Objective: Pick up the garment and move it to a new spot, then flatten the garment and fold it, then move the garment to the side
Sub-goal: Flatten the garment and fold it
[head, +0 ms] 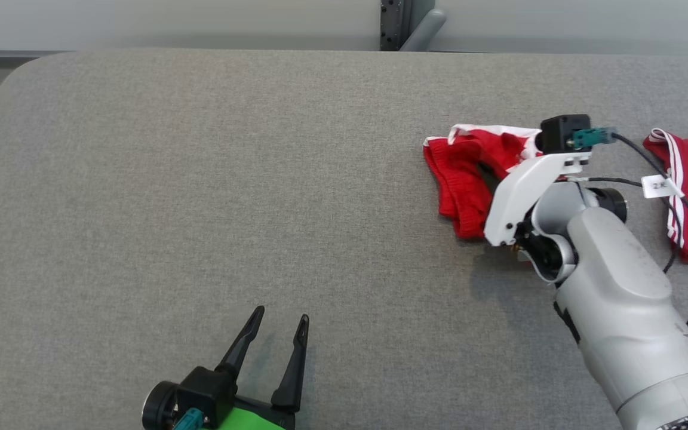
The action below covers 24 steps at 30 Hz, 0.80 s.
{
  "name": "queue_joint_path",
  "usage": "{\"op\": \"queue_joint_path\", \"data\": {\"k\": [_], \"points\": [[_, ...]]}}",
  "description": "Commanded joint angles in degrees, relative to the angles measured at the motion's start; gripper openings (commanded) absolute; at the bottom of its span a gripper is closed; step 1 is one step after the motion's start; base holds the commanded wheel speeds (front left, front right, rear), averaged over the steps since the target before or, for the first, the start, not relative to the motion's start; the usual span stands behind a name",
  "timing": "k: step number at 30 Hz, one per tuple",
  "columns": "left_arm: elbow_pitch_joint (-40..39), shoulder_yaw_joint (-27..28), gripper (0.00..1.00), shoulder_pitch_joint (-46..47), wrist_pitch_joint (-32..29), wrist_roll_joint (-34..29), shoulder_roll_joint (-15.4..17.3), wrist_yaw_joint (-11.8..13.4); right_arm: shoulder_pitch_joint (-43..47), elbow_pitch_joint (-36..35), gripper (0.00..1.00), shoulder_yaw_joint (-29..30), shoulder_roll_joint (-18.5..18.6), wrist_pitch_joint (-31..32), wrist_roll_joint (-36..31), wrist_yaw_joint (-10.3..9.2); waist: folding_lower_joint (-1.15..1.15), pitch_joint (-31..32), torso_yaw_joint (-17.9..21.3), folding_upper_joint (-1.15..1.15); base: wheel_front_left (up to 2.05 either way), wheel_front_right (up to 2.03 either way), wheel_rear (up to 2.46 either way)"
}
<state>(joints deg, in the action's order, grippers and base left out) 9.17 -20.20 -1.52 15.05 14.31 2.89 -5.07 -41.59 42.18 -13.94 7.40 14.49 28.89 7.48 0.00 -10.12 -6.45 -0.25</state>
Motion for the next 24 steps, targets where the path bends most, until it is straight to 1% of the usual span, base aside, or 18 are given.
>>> {"op": "queue_joint_path", "data": {"k": [1,7,8,9,10,14,16,20,24], "points": [[0.23,0.31,1.0,0.88,0.14,0.26,0.1,-0.24,-0.76,0.53,0.0,-0.44,-1.0,0.05,-1.08,0.02,0.0,-0.71,-0.88,0.25,0.0,0.0,0.0],[1.21,0.14,1.0,1.35,0.14,0.75,0.08,0.02,-3.1,4.07,0.0,0.02,-3.51,-0.42,-4.58,0.02,0.0,-1.42,-1.72,0.25,0.0,0.0,0.0],[1.35,-0.09,1.0,1.38,0.14,0.84,0.08,0.02,-3.48,4.65,0.02,-0.07,-3.73,-0.72,-5.29,0.02,0.0,-1.46,-1.87,0.25,0.0,0.0,0.0],[1.43,-0.34,1.0,1.43,0.14,0.88,0.08,0.04,-3.68,5.02,0.47,-0.35,-3.88,-1.17,-5.91,0.02,0.0,-1.47,-2.05,0.25,0.0,0.0,0.0],[1.54,-0.57,1.0,1.49,0.14,1.06,0.09,0.12,-3.69,5.52,1.0,-0.54,-3.98,-1.43,-6.26,0.02,0.0,-1.48,-2.19,0.25,0.0,0.0,0.0],[1.65,-0.63,1.0,1.54,0.14,1.54,0.08,0.62,-3.18,5.2,1.0,-2.59,-4.19,-1.97,-6.72,0.02,0.0,-1.42,-2.29,0.25,0.0,0.0,0.0],[1.72,-0.38,1.0,1.21,0.14,1.64,0.08,0.81,-2.65,3.45,1.0,-3.6,-4.09,-4.01,-6.91,0.02,0.0,-1.25,-2.09,0.25,0.0,0.0,0.0],[1.76,0.52,1.0,-0.06,0.14,1.35,0.08,1.05,-0.06,-2.19,1.0,-5.01,-3.46,-9.32,-6.49,0.02,0.0,-0.52,-1.14,0.25,0.0,0.0,0.0],[1.2,1.41,1.0,-0.91,0.14,1.53,0.08,1.59,4.51,-9.83,1.0,-6.21,-0.53,-14.1,-7.37,0.01,0.0,0.25,0.4,0.25,0.0,0.0,0.0]]}}
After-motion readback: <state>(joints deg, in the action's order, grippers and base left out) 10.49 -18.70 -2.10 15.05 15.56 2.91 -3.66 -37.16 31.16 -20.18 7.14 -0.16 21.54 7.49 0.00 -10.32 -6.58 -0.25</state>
